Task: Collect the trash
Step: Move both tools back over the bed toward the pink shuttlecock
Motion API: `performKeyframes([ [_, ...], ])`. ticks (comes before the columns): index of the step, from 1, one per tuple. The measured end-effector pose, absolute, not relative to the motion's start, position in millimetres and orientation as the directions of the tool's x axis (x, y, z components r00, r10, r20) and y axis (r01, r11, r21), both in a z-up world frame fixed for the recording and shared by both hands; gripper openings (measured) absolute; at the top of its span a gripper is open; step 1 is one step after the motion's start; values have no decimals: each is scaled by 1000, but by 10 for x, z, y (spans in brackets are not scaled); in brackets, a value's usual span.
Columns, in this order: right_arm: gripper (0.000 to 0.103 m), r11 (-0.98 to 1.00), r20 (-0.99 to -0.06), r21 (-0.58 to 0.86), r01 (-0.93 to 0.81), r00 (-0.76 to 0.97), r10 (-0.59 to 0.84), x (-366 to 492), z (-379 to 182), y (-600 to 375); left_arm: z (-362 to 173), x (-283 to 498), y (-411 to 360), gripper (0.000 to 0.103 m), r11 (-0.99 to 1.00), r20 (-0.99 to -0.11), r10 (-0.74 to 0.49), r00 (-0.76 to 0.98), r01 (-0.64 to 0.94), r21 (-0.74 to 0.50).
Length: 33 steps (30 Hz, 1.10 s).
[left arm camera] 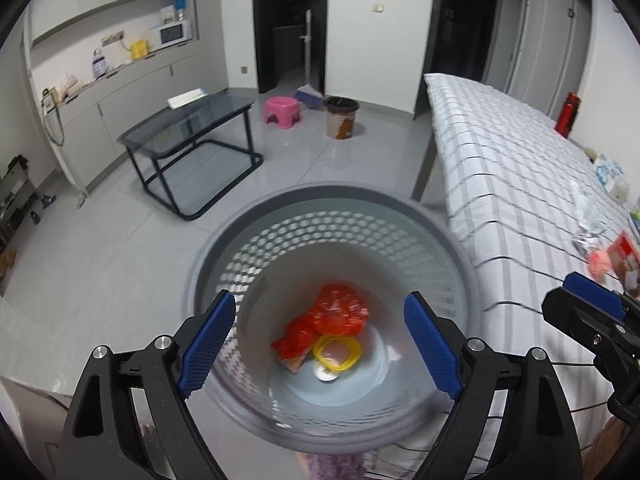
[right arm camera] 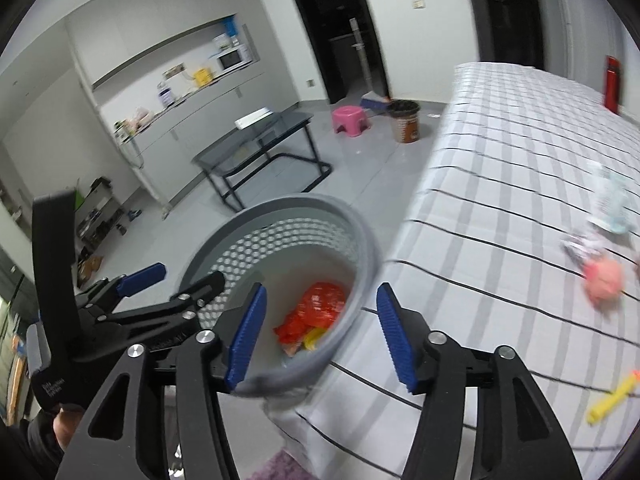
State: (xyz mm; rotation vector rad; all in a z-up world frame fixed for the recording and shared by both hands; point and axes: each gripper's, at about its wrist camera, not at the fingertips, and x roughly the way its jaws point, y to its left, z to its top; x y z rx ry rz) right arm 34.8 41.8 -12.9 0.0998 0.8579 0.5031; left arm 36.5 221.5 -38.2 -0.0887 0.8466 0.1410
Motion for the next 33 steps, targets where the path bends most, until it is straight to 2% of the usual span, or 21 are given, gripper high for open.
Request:
performKeyframes([
  [12, 62, 969, -704, 213, -123, 669, 240, -188, -50, -1033, -90, 320, 1191, 91, 998, -695, -53, 717, 18, -57],
  [18, 62, 981, -689, 196, 13, 713, 128, -415, -15, -1657, -87, 367, 644, 91, 993, -698, -112, 707, 109, -49],
  [33, 62, 958, -662, 230, 174, 749, 22, -731, -33, -2366, -131, 309, -137, 91, 962, -700, -207, 684, 274, -17],
])
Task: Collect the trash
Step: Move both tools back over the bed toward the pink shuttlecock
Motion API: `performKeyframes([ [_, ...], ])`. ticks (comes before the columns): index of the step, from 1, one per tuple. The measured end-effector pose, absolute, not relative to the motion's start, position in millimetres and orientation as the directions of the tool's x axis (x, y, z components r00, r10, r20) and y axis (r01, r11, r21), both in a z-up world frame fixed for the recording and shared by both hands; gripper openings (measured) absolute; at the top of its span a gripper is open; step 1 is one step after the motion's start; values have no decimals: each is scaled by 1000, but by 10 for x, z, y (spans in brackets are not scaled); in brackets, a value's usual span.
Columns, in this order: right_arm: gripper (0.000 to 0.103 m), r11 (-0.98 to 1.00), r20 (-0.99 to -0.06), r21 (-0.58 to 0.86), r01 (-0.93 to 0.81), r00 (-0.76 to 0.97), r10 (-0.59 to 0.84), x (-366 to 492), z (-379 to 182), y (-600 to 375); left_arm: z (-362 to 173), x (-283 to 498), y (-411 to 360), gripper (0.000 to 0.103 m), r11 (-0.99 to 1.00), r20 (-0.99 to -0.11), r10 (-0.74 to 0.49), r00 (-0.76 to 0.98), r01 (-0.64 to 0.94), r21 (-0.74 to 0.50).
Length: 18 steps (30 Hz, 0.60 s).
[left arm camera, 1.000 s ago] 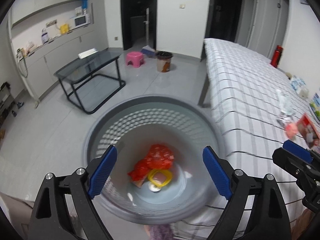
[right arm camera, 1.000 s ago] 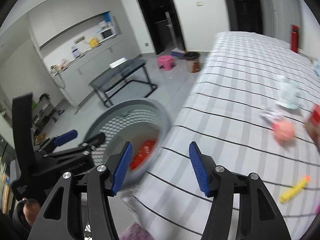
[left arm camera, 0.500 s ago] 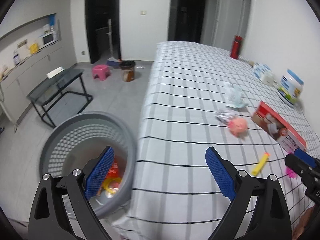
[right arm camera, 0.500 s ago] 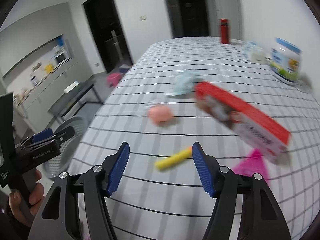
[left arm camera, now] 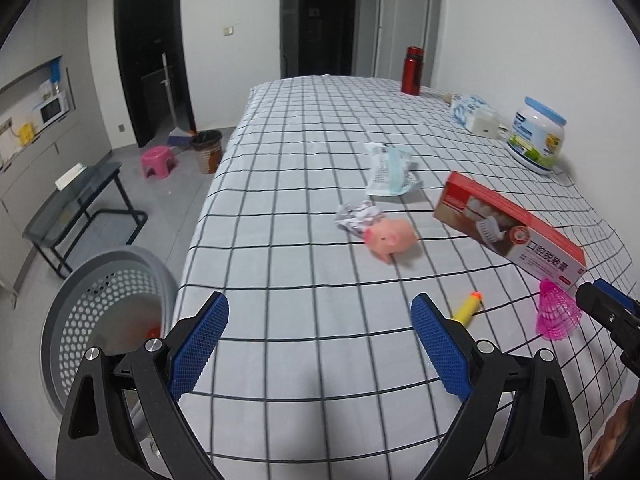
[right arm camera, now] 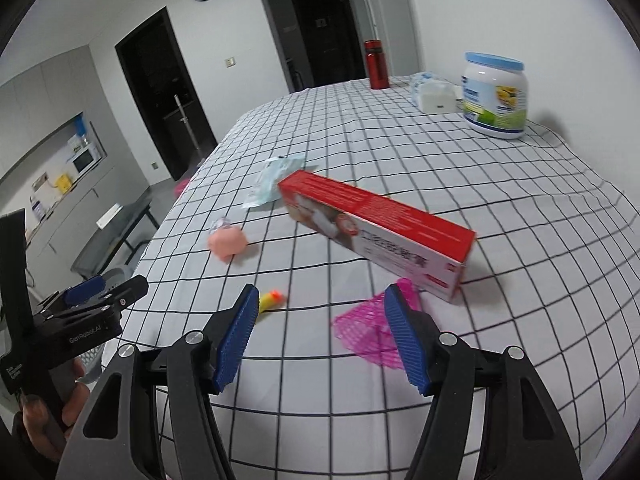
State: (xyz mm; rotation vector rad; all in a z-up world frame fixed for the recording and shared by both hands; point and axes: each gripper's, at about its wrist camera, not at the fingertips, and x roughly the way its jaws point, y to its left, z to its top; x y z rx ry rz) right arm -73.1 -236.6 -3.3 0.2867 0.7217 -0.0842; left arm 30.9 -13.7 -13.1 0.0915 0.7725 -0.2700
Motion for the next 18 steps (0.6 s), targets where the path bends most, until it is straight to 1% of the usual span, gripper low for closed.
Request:
performKeyframes([
  [12, 63, 932, -659, 243, 269, 751, -45, -1065, -49, -2750, -54, 175, -589, 91, 932, -682, -266, 682, 361, -2],
  [18, 63, 910, -673, 265, 318, 737, -62, -1149, -151, -2901, -130, 138, -835, 91, 914, -696, -293, 656, 406, -2],
])
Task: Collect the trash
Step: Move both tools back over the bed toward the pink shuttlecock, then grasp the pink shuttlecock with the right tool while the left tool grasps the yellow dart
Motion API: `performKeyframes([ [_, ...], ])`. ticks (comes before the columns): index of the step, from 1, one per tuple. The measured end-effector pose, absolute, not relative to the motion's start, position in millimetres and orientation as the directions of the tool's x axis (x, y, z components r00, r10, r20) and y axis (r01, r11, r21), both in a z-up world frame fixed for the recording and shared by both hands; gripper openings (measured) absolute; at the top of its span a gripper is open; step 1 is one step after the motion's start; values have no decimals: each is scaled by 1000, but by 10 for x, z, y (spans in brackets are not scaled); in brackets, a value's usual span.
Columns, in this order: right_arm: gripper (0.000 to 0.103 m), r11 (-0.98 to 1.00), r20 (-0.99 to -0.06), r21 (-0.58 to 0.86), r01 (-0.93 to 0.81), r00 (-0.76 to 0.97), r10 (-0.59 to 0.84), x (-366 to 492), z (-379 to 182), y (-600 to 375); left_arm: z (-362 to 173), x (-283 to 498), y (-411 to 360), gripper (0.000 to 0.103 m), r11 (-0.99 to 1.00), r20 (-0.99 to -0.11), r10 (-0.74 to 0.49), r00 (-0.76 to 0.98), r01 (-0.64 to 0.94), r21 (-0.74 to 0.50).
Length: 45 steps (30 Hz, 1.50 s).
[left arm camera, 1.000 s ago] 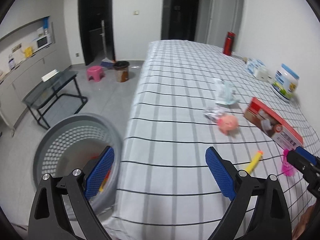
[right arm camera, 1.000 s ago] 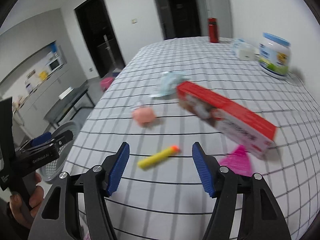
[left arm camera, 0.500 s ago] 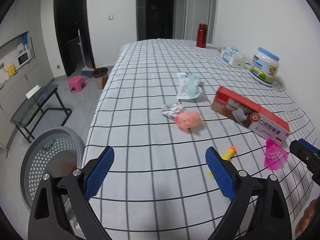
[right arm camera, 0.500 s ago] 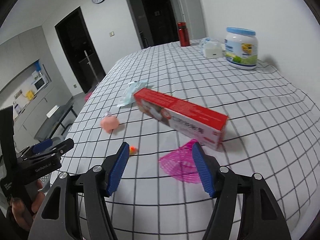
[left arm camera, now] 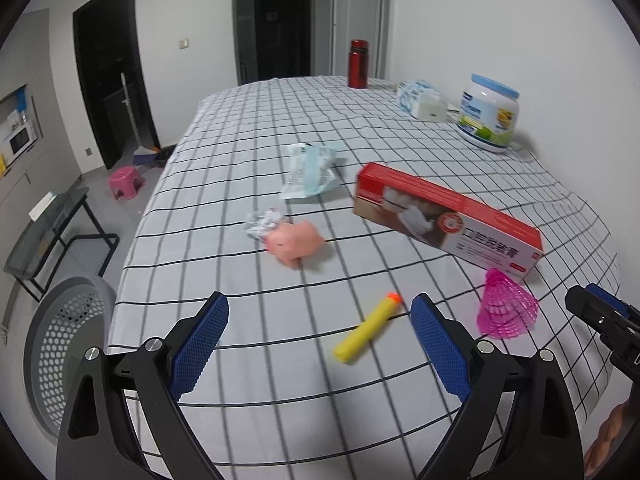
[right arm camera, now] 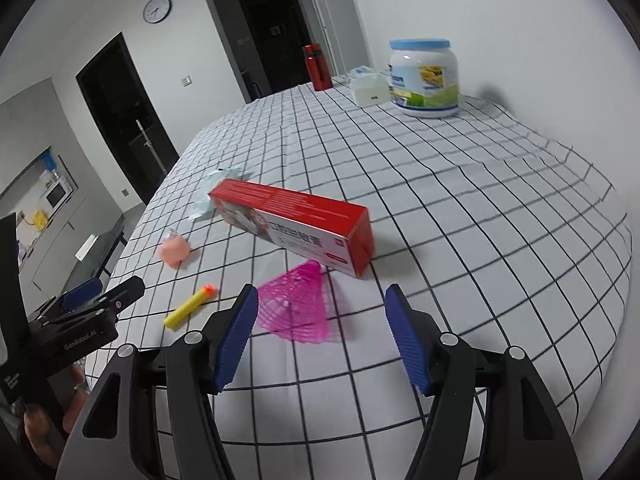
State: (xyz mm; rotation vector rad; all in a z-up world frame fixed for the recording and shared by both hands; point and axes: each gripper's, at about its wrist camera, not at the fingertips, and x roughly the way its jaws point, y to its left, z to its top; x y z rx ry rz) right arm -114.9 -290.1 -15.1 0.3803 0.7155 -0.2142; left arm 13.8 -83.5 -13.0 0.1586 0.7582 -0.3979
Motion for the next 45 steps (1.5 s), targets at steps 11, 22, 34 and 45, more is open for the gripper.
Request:
performKeyframes([
  [11, 63, 919, -706, 262, 295, 708, -26, -936, -365, -2803, -258, 210, -916, 91, 908, -713, -284, 641, 418, 14],
  [22, 63, 926, -759, 201, 318, 648, -58, -708, -594, -2742, -448, 322, -823, 91, 917, -749, -259, 610, 400, 8],
  [34, 40, 932, -782, 176, 317, 620, -63, -505, -648, -2751, -536, 382, -852, 91, 910, -767, -264, 585, 415, 4],
  [45, 5, 942, -756, 206, 263, 654, -17, -503, -623, -2683, -580, 364, -883, 91, 903, -776, -271, 570, 429, -1],
])
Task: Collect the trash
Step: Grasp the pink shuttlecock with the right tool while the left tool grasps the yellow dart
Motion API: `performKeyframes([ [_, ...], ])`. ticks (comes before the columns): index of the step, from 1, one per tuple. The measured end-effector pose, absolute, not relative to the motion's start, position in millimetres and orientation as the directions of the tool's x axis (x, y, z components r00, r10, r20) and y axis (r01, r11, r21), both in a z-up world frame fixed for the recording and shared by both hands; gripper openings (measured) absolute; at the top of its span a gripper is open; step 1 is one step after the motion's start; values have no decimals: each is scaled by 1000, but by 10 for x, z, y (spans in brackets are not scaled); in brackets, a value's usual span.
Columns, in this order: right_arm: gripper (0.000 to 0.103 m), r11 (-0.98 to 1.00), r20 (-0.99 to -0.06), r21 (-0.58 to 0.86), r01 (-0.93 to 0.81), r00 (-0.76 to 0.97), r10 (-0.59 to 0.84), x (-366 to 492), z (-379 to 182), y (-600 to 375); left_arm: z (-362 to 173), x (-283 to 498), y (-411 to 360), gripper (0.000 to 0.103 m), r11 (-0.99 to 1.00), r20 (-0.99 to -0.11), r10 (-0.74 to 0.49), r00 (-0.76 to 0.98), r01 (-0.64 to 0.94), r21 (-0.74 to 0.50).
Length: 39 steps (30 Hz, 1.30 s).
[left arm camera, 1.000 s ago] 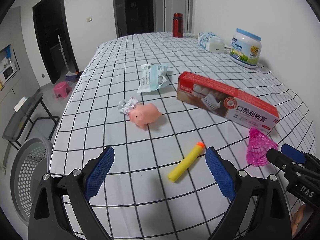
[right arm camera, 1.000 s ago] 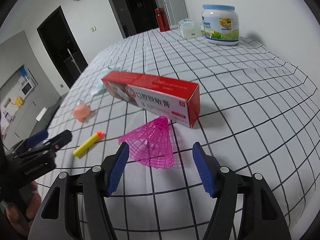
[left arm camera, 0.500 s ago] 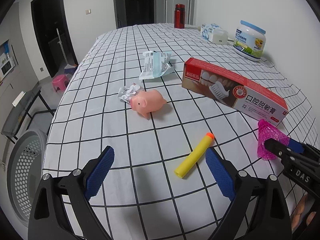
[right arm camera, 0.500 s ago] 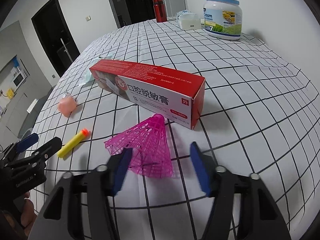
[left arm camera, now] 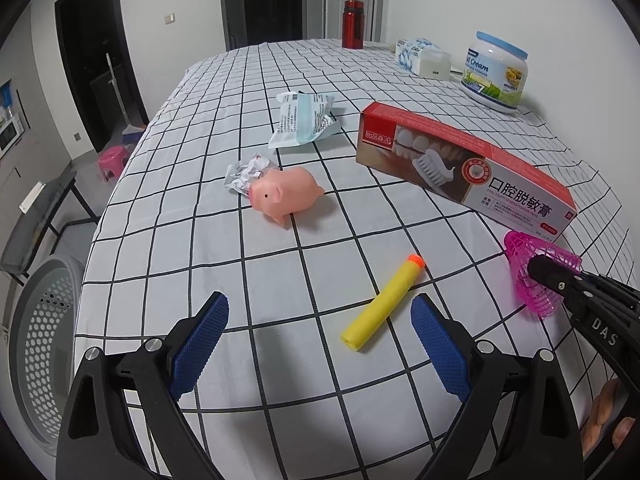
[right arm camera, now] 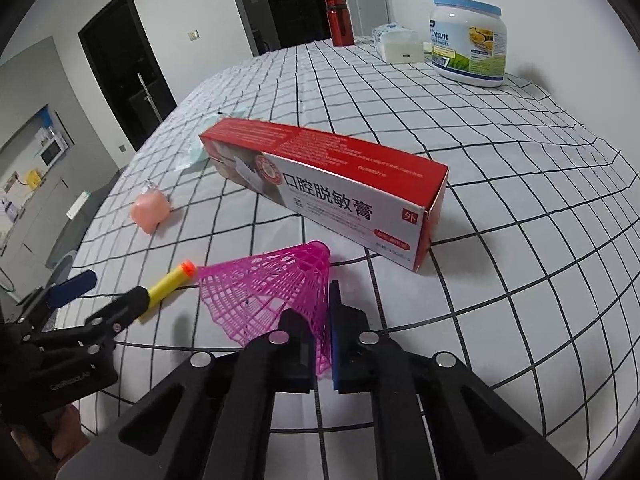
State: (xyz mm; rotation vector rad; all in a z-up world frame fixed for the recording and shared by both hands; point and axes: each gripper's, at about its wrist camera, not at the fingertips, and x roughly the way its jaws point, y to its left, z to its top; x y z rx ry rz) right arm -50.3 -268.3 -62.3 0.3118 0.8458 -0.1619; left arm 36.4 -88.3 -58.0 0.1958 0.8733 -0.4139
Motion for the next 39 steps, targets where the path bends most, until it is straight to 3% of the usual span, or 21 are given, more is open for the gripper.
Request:
performKeyframes([
  [18, 5, 930, -715, 275, 244, 698, 29, -725, -481, -2751, -645, 346, -1057, 89, 884, -791, -275, 547, 468, 16],
  [26, 5, 927, -711, 285, 245, 703, 33, -759, -469, -2769, -685, 339, -1181, 60, 861, -806, -282, 521, 508, 28],
  [30, 5, 926, -712, 286, 246, 701, 33, -757, -474, -2769, -666, 276, -1210, 18, 841, -804, -321, 500, 541, 1],
  [31, 5, 926, -713, 286, 246, 700, 34, -758, -475, -2764, -665, 263, -1221, 12, 838, -805, -324, 497, 546, 0],
  [39, 5, 933, -713, 284, 221, 699, 51, -747, -443, -2629, -603, 241, -1020, 12, 860, -797, -328, 508, 509, -29],
])
